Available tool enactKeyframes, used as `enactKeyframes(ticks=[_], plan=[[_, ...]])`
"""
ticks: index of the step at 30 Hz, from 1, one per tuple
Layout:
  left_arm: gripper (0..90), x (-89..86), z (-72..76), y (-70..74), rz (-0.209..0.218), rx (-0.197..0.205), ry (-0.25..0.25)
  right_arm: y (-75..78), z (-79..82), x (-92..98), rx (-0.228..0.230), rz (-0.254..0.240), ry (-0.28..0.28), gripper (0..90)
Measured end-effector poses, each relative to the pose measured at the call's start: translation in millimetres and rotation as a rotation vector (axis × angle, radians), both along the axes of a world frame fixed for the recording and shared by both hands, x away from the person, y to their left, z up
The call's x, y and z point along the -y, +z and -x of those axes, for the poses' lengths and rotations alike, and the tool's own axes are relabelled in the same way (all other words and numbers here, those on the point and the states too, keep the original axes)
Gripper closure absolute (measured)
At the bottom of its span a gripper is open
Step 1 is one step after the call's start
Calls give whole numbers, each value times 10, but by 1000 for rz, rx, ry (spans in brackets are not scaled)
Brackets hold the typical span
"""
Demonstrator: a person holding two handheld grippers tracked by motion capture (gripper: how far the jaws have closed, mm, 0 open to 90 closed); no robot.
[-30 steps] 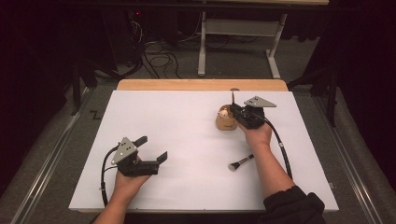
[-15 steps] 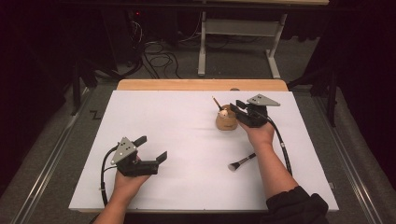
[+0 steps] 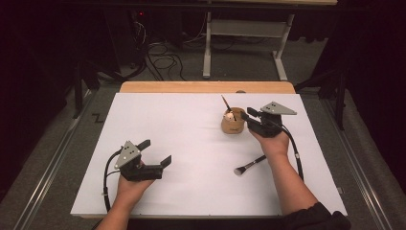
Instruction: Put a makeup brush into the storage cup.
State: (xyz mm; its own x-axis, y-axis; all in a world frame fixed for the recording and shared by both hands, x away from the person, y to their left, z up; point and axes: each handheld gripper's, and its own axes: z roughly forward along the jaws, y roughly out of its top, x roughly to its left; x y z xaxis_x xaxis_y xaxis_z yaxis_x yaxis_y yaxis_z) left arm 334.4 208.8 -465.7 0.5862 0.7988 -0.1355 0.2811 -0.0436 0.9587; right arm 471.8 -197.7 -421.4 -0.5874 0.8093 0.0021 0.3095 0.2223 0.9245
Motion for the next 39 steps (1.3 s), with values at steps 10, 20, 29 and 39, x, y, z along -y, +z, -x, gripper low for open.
enactKeyframes(ticks=[10, 20, 29, 39], plan=[[23, 1, -1, -12, -9, -5, 7, -31, 345, 214, 11, 5, 21, 637], [23, -7, 3, -31, -8, -13, 10, -139, 727, 429, 15, -10, 39, 614], [23, -4, 38, -28, -4, -14, 6, -275, 1045, 623, 13, 8, 25, 593], [24, -14, 185, -84, -19, -35, -10, -404, 1336, 921, -8, 15, -18, 557]])
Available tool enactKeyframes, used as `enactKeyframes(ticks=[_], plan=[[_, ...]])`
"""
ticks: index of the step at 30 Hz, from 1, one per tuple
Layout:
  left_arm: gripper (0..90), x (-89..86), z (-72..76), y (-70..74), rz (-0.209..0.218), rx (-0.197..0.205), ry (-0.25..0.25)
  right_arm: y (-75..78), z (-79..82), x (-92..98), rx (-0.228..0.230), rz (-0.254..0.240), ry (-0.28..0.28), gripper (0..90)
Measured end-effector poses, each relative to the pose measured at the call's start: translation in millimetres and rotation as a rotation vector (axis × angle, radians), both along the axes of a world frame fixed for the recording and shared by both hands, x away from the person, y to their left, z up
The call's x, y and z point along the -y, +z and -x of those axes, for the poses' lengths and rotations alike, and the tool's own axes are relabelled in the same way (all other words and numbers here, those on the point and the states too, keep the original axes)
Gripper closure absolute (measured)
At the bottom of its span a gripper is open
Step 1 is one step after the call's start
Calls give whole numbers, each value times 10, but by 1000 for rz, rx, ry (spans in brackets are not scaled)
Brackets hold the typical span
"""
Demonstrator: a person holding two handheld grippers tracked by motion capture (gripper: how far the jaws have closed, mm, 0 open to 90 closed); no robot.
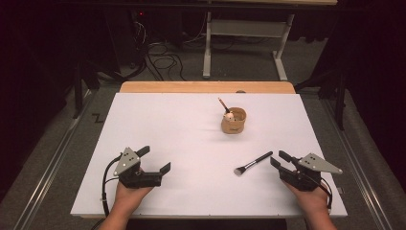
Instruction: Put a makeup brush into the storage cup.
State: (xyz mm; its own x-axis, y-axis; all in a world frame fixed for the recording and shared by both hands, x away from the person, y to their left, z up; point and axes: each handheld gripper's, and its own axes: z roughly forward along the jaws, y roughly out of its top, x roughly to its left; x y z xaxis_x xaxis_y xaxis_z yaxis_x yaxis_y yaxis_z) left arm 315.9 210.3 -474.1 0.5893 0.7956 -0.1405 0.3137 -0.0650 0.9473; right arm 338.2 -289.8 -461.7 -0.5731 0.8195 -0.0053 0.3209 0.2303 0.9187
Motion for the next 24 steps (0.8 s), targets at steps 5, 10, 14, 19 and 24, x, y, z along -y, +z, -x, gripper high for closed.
enactKeyframes(ticks=[5, 10, 14, 19, 24], plan=[[24, -4, 29, -14, -3, 5, 6, -22, 150, 116, -17, -24, -19, 499], [20, 6, 16, -14, -13, 12, 3, -13, 177, 84, -5, -25, -27, 440], [20, 3, 18, -6, -7, 15, 0, -40, 163, 74, -17, -20, -26, 388], [20, 13, 8, -11, 0, 11, -3, -41, 132, 94, -49, -12, -33, 321], [20, 16, -2, -13, 4, 10, -11, 3, 57, 50, -126, 19, -20, 316]])
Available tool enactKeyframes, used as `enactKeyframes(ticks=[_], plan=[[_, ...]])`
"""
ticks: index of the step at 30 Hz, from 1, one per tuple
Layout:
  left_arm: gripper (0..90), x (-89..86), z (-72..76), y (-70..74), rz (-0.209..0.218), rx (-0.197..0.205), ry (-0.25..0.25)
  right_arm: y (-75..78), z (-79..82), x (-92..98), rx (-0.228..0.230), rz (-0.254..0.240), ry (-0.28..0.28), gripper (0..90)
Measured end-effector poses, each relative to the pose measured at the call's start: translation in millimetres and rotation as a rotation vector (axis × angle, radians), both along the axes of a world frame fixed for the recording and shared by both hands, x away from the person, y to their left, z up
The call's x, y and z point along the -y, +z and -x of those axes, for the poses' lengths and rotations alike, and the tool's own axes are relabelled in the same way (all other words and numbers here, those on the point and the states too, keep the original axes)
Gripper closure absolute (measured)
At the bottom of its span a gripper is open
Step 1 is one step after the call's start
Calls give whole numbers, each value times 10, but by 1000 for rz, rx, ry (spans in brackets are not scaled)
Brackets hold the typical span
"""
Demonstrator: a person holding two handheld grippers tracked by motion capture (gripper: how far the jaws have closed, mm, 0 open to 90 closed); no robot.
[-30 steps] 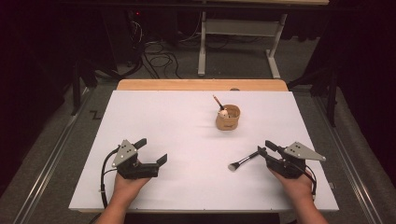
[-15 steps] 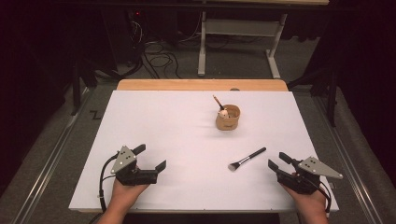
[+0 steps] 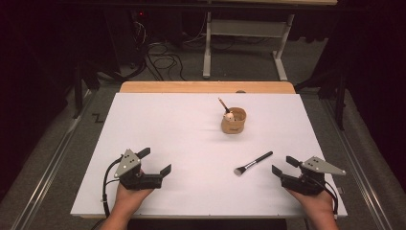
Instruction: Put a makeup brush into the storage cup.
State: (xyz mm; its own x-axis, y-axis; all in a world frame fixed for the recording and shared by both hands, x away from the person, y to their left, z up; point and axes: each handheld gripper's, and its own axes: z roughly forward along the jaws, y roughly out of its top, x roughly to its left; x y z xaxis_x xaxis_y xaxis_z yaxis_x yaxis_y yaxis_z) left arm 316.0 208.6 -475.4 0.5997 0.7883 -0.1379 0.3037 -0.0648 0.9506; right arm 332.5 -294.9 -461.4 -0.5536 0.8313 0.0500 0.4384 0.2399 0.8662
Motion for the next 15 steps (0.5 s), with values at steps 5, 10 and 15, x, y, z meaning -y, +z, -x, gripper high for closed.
enactKeyframes(ticks=[5, 10, 15], plan=[[20, -5, -13, 9, 11, 0, -8, 56, -79, -104, -97, 105, 45, 317], [20, -9, -12, 28, 13, 8, -18, 127, -134, -144, -187, 176, 72, 311], [20, -19, -18, 20, 19, -1, -21, 176, -173, -176, -260, 224, 108, 304]])
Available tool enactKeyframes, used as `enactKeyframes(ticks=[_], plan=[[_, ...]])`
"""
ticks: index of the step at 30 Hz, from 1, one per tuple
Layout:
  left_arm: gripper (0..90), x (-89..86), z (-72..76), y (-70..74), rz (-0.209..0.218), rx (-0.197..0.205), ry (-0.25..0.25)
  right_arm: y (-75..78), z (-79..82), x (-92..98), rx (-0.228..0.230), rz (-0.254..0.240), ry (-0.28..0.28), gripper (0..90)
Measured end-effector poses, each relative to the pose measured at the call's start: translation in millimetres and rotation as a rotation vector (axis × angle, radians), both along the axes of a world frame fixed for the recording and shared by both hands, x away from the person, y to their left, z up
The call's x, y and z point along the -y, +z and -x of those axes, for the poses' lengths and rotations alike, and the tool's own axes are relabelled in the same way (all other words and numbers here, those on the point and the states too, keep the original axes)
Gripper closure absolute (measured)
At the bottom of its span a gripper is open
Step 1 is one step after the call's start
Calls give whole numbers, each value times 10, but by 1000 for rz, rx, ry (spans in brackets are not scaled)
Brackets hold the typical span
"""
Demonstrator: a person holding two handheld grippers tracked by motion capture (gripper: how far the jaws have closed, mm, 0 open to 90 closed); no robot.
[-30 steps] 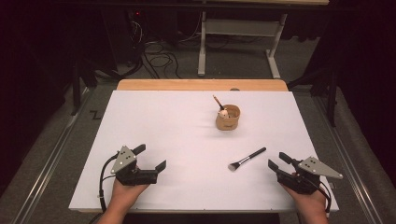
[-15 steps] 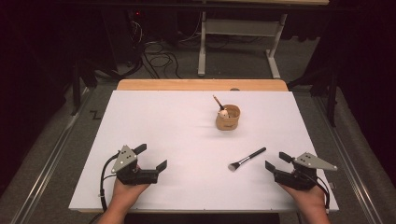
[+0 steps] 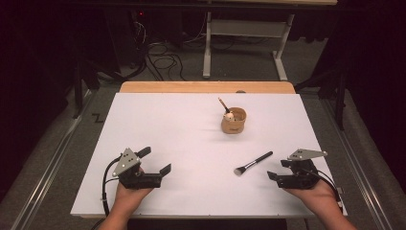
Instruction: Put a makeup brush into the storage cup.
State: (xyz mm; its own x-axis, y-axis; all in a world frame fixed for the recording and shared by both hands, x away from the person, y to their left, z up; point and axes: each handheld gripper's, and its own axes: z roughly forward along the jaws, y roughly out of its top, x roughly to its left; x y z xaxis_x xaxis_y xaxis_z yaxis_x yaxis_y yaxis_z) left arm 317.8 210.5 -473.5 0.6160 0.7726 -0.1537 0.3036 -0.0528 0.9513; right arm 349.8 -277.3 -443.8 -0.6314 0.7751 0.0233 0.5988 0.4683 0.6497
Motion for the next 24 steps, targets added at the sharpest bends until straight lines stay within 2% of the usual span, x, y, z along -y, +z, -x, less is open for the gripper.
enactKeyframes(ticks=[4, 9, 16, 24], plan=[[20, -3, 2, 14, 6, 4, -1, 20, 6, -39, -47, 65, 23, 301], [18, -17, -1, 9, 7, 5, 8, 19, -6, -68, -70, 134, 40, 282], [17, -54, -9, -18, 13, -9, 7, 5, -35, -91, -91, 145, 38, 255], [17, -45, -17, -9, 16, -3, 11, 48, -91, -124, -133, 168, 46, 178]])
